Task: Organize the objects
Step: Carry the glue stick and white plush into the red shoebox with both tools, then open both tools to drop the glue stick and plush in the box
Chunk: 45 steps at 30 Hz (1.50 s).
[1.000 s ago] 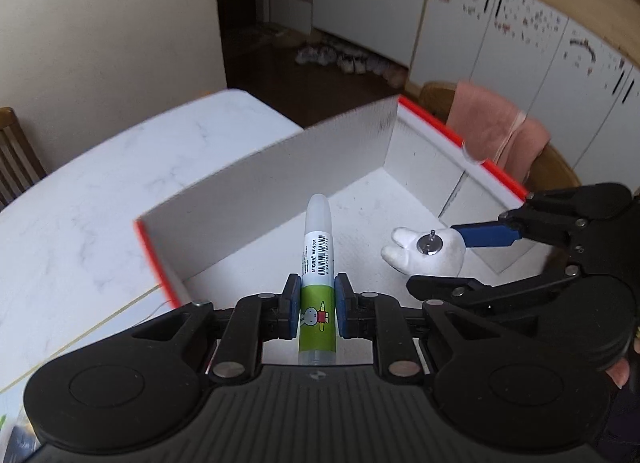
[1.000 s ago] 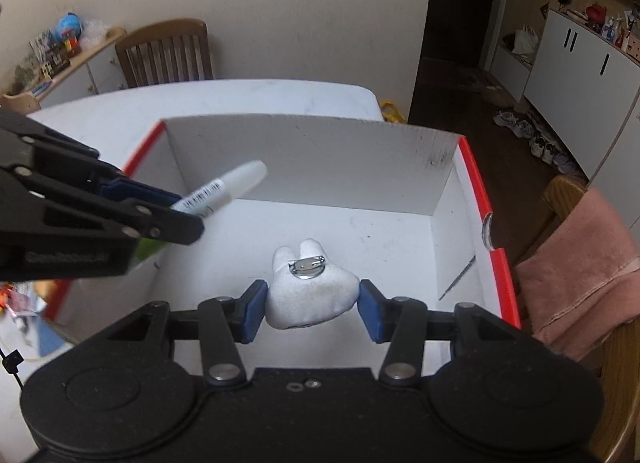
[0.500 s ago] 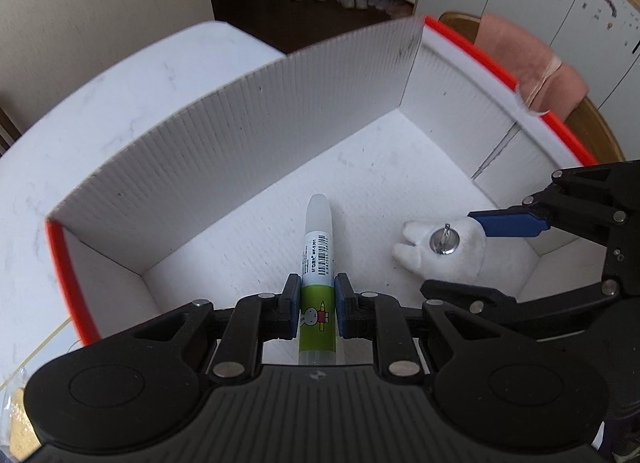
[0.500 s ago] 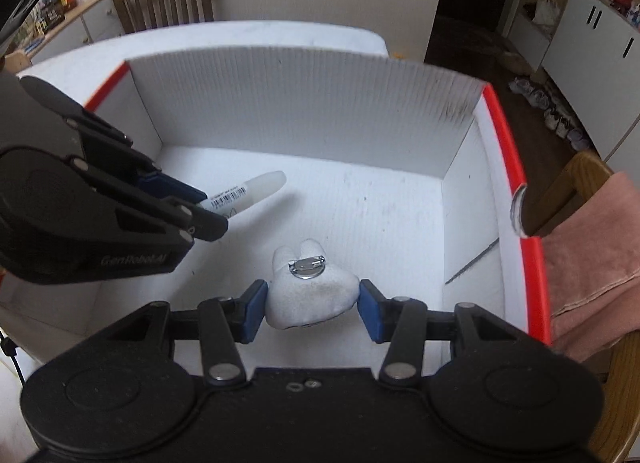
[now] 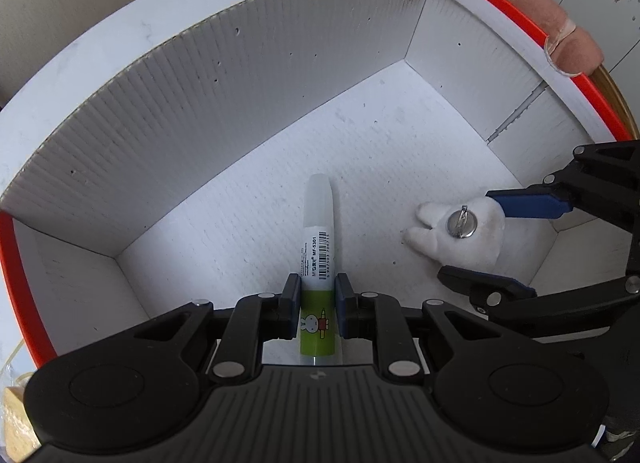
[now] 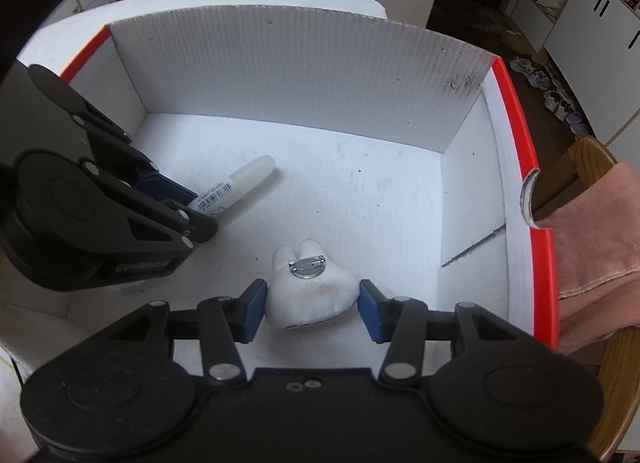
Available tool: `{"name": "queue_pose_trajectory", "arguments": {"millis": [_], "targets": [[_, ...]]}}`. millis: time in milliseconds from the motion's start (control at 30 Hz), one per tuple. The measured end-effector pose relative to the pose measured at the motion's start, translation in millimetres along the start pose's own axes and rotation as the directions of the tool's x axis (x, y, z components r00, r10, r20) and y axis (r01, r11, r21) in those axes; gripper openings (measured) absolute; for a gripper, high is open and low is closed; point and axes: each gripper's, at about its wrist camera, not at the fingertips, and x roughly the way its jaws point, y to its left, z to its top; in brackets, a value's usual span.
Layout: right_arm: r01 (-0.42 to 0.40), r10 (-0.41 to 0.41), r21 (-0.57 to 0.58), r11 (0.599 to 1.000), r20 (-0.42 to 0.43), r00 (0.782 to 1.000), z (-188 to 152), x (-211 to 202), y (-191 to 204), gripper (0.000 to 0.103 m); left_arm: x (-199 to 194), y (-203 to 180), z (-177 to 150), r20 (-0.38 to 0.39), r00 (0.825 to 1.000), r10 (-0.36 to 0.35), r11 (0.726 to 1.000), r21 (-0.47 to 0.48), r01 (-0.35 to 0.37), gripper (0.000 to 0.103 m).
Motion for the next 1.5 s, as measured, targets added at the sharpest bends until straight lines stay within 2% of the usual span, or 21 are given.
{"name": "queue_pose_trajectory", "arguments": {"millis": [100,333,400,600,833,1000,1200,1500], "targets": [[0.006,-0.006,0.003,1.000,-0.008,1.000,-0.3,0.0,0.5,0.049,0.0,0.4,1.5,-0.008,1.000,-0.005,1.000,0.005,0.005,0.017],[0.008,-0.008,-0.009,1.000,0.009,1.000,-2.4,-6.9,1.3,0.063,-1.3,-1.0,2.2,0.001,1.000,0.004,1.000,0.008,-0.004,0.017],[0.005,-0.005,-0.003,1.000,0.022,1.000,-2.6,-11.7,0.4,0.065,-4.2,-0.6,1.2,0.007,1.000,0.004,1.000,0.003,-0.004,0.017],[-0.013,0.011,0.039,0.999,0.053,0.999,-6.9,-28.1,-3.9,0.065,-23.8,-1.4,-6.1,0.068,0.998,0.002,1.000,0.008,-0.003,0.017],[-0.040,0.030,0.072,0.997,0.130,0.991,-9.4,-60.4,-3.2,0.067,-60.9,1.6,-23.8,0.157,0.987,-0.024,1.000,-0.008,0.026,0.017],[-0.037,0.017,0.085,0.996,0.222,0.975,-17.1,-88.0,8.3,0.067,-92.9,6.0,-40.9,0.247,0.968,-0.032,0.998,-0.036,0.042,0.017],[-0.047,0.013,0.102,0.994,0.311,0.950,-30.0,-123.1,28.8,0.067,-133.8,9.6,-73.8,0.356,0.934,-0.025,0.998,-0.048,0.045,0.017],[-0.027,-0.009,0.083,0.996,0.406,0.914,-51.6,-154.7,80.3,0.067,-179.0,17.3,-137.9,0.459,0.889,0.009,0.998,-0.053,0.018,0.017]]}}
